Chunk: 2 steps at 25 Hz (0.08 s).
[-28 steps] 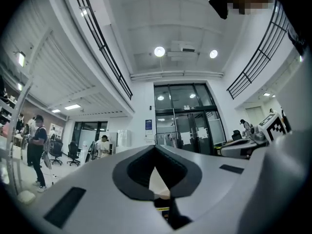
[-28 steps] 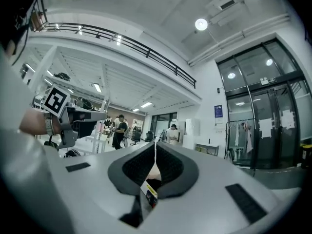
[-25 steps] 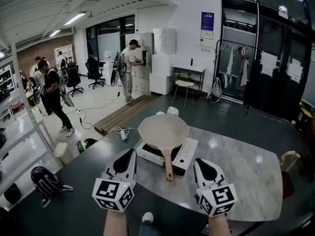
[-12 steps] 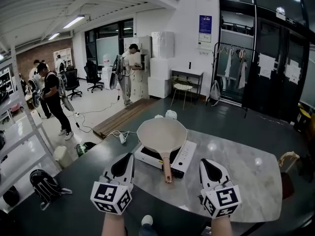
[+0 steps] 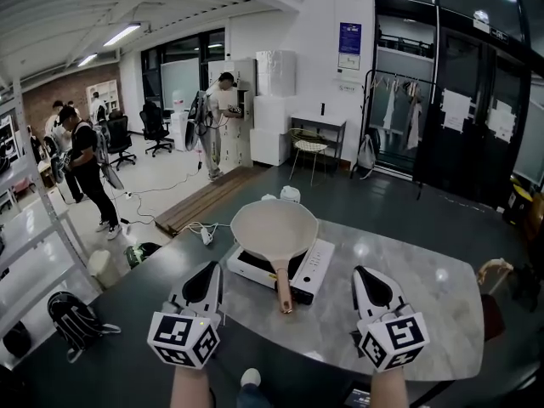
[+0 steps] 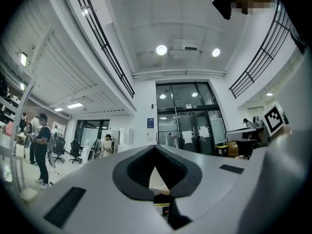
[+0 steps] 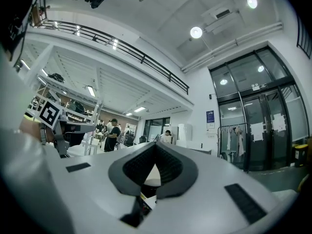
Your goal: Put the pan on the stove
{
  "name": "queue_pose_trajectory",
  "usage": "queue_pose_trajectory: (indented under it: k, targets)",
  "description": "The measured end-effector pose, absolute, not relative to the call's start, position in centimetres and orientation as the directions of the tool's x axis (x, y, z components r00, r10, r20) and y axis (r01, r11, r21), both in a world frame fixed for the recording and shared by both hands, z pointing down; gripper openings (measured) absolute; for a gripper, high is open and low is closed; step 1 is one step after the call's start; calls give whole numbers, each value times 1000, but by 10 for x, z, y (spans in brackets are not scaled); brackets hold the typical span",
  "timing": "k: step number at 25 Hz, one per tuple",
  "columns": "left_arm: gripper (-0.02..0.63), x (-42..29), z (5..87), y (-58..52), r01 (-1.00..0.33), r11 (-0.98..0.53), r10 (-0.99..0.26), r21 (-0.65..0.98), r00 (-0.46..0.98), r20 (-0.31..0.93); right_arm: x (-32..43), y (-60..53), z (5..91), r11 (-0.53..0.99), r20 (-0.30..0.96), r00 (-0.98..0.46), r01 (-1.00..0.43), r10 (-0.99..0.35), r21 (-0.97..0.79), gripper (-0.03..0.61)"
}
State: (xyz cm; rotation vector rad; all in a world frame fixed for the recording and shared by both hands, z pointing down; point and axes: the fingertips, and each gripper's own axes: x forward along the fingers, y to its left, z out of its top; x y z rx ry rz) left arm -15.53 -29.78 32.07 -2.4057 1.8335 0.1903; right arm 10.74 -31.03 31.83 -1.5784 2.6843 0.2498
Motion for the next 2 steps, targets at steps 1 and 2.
queue_pose_trajectory:
  k: [1, 2]
  targets:
    - [11, -156, 320, -298, -965, -263, -951, -14, 262, -165, 107, -311, 318, 485, -95, -497, -866, -863, 123, 25]
    - [11, -156, 320, -299, -965, -263, -951, -16, 262, -165, 106, -311, 318, 494, -95, -505, -862, -858, 117, 25]
